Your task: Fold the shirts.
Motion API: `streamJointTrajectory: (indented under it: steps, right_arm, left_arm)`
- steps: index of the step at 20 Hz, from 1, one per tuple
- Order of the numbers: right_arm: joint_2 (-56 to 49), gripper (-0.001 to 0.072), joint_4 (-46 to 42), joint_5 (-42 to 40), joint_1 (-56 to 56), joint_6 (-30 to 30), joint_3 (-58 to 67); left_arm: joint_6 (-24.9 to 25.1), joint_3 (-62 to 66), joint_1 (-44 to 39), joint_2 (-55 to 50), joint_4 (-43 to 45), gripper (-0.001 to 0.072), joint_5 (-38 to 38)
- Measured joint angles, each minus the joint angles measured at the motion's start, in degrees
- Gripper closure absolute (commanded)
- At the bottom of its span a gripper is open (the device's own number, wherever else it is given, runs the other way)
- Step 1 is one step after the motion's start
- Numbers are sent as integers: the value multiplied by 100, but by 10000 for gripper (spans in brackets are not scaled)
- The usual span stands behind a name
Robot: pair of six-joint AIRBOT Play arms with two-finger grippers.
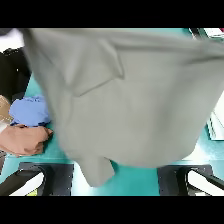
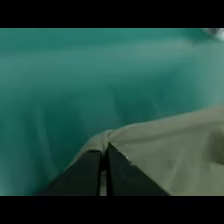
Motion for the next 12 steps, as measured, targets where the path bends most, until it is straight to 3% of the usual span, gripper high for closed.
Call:
streamJointTrajectory:
  steps: [5,12]
  right_arm:
    - [-1679,700,-15,-400,221,17,-538]
    - [-3165,700,42,-748,291,22,586]
  left_arm:
    - [264,-562,0,-1731,-28,672,354]
    - [568,-256,0,-2942,-35,672,1602]
